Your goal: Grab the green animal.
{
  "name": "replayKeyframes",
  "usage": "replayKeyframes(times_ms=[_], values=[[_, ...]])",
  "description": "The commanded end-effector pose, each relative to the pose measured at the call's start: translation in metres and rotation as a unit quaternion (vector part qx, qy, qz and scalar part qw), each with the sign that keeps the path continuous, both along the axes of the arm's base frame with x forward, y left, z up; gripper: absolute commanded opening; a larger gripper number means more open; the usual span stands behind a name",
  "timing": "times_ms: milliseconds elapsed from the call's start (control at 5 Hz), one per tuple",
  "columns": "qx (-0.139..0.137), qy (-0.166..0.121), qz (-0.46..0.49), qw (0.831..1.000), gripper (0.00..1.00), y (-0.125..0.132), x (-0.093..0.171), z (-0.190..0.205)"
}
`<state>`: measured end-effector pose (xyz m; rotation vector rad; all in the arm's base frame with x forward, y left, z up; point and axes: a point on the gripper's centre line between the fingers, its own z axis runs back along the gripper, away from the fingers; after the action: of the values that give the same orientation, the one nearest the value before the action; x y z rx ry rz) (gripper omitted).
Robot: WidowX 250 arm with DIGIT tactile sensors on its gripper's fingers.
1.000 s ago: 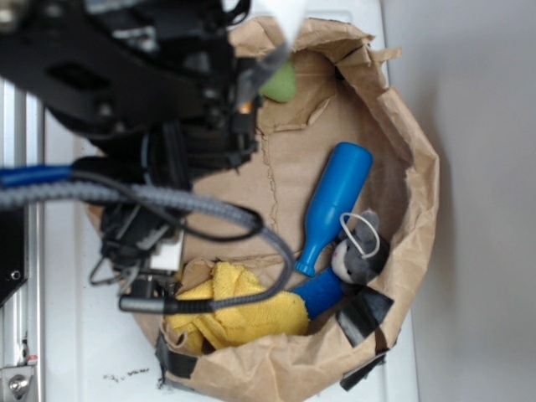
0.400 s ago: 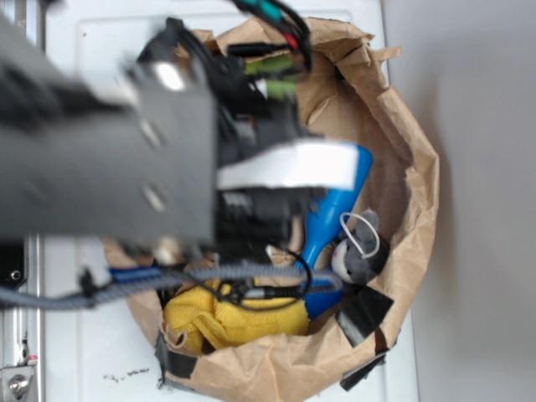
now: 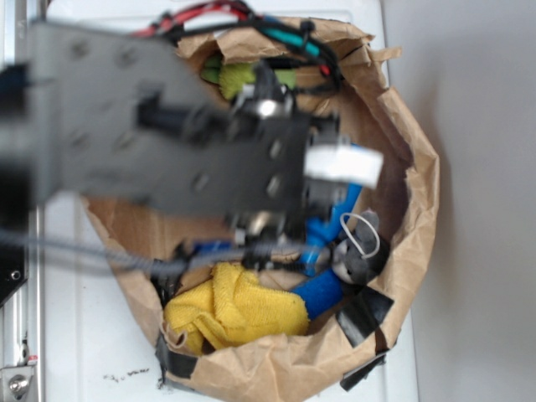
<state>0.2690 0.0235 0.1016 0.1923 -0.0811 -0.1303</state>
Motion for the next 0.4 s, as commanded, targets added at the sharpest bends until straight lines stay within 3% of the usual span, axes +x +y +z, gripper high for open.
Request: replayKeyframes(times_ms=[0,200], values=[[-0.039,0.032,0.029,0.998,1.0,0.023,0.004,-0.004],[-0.013,0.029,0.027,0.999,1.0,0.022,0.004,-0.016]])
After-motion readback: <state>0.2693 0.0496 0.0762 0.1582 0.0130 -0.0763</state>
